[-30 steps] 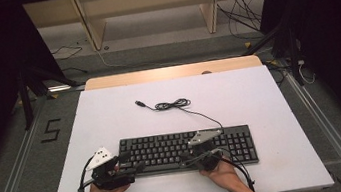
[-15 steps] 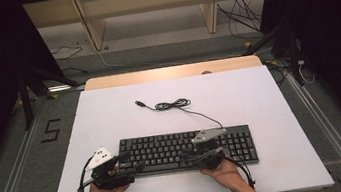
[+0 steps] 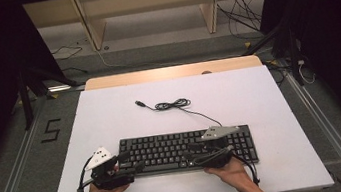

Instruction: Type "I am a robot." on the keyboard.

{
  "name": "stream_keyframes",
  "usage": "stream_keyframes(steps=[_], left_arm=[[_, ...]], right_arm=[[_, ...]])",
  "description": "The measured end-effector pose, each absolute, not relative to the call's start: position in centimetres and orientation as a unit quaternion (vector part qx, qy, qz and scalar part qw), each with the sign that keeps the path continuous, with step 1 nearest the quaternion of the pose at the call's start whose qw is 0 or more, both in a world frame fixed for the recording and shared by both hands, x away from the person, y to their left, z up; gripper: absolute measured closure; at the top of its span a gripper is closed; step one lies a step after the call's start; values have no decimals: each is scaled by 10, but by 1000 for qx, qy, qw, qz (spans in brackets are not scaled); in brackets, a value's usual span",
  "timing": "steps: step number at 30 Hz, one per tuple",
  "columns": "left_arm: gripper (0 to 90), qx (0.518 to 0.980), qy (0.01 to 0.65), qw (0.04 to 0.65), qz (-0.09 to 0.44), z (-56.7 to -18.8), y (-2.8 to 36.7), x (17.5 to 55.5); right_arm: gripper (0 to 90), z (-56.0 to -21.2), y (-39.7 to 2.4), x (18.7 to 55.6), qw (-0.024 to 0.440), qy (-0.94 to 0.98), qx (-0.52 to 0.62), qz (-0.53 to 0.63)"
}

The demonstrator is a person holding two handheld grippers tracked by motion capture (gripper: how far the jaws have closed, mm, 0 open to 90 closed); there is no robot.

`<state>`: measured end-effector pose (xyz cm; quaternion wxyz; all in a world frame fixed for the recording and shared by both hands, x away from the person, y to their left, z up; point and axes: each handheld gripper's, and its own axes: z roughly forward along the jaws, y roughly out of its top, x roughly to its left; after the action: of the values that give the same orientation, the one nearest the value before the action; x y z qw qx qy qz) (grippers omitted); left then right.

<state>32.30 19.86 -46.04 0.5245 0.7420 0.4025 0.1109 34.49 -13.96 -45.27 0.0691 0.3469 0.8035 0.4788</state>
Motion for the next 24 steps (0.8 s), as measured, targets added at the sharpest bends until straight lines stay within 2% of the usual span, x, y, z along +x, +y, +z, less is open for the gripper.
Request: stream_keyframes(steps=[7, 24], left_arm=[[276, 743, 401, 524, 110, -460, 198, 323], [272, 743, 401, 526, 105, -459, 198, 320]], right_arm=[[487, -448, -153, 339, 74, 791, 356, 492], [375, -442, -196, 318, 103, 769, 373, 508]])
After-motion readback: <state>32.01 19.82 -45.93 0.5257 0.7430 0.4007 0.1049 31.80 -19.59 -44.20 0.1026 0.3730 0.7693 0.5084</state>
